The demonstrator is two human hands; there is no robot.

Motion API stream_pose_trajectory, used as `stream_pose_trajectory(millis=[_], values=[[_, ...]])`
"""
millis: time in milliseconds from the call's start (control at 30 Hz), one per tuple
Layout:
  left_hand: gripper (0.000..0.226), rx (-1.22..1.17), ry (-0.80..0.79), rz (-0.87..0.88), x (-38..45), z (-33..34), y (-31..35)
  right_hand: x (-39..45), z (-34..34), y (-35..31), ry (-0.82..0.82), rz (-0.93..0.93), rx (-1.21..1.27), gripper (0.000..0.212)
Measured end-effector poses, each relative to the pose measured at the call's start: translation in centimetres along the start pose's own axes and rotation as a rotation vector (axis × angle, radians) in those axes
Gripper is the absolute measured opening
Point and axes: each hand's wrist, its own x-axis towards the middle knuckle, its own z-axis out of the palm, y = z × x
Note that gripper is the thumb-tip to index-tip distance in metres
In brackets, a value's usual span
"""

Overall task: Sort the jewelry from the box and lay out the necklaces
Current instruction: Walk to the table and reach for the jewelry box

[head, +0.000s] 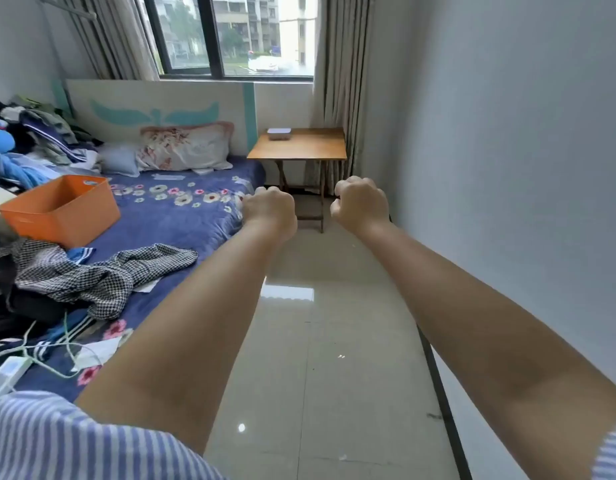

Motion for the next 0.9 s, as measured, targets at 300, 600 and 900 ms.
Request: stream_pose_trajectory(millis=[300,600,900], values=[[0.035,0.004,-0.089,-0.096,25.1,8.3,-5.8,25.4,11.2,0.9,0.004,0.035,0.001,0.028],[0.030,-0.001,-0.142,0.002,51.8,16.3,-6.6,50.1,21.3,3.3,-0.039,-0.028,-0.002,0.031],[0.029,-0.037,-0.185,-0.063,77.2,24.2,-9.8,75.8,33.7,7.5,-0.137,-0.027,0.078,0.028]])
